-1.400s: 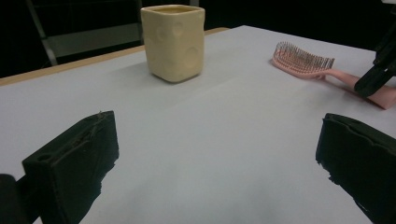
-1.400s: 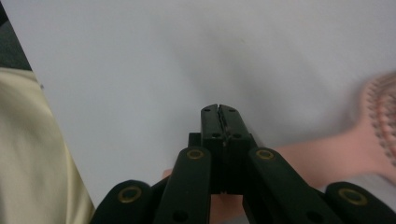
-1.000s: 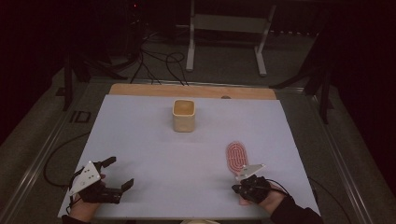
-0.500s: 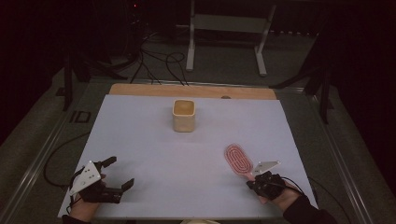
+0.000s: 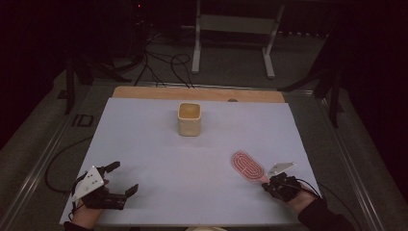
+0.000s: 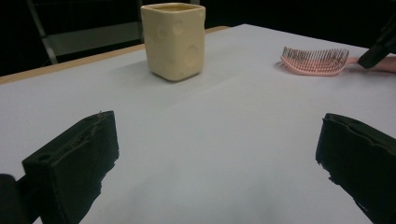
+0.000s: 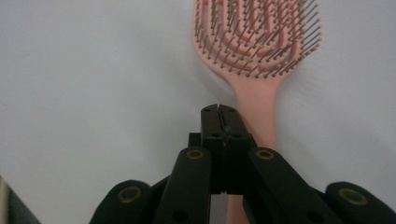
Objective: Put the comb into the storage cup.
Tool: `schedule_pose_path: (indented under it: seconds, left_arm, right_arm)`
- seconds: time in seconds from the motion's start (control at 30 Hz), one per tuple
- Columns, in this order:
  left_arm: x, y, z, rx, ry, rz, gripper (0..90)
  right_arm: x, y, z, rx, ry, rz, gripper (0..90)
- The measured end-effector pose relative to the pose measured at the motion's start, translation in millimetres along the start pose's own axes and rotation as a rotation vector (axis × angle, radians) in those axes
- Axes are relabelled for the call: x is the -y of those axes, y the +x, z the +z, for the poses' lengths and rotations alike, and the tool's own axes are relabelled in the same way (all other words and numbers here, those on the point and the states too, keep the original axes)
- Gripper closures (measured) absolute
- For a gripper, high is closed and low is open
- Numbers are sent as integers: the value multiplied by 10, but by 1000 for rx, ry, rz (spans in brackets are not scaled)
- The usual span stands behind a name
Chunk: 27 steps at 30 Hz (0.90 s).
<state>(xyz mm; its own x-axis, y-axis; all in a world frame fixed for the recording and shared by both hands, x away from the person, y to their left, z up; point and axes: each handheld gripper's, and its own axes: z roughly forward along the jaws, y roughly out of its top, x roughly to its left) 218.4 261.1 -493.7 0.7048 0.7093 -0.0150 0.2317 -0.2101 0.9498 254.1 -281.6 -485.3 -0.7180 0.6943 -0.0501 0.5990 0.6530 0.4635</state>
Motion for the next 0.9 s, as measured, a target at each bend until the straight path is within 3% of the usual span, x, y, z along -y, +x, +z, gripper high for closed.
schedule_pose_path:
  seconds: [0.33,0.43,0.7,0.9]
  left_arm:
    - [0,-4,1,0,3,4,1]
    - [1,-1,5,0,2,1,1]
    - [1,-5,3,1,4,3,1]
    - [-1,-4,2,1,2,2,1]
  right_arm:
    - [44,-159,-2,34,-4,44,900]
    - [53,-182,-7,26,-7,49,900]
    - [6,-148,-121,0,-40,5,900]
    - [-88,-197,-268,4,-28,-72,900]
